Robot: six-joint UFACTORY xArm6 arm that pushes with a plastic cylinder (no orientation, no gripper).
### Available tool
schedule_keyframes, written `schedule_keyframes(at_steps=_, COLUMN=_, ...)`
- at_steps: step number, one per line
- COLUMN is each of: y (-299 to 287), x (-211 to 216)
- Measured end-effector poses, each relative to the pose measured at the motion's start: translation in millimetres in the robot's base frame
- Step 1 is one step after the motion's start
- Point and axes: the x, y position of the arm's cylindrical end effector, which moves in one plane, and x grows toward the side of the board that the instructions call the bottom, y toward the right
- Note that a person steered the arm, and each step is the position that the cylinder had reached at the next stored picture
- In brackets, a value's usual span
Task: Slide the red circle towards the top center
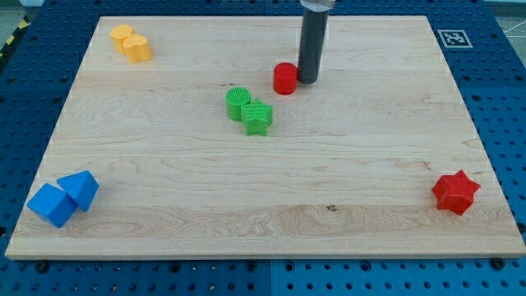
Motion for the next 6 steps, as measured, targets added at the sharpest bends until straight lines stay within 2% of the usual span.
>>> schedule_keyframes(at_steps=2, y=-8, x=12)
schedule_keyframes(at_steps=3, y=-9, x=42)
schedule_keyframes(at_steps=5, y=-43, x=44)
schedule_keyframes(at_steps=6, y=-53, x=27)
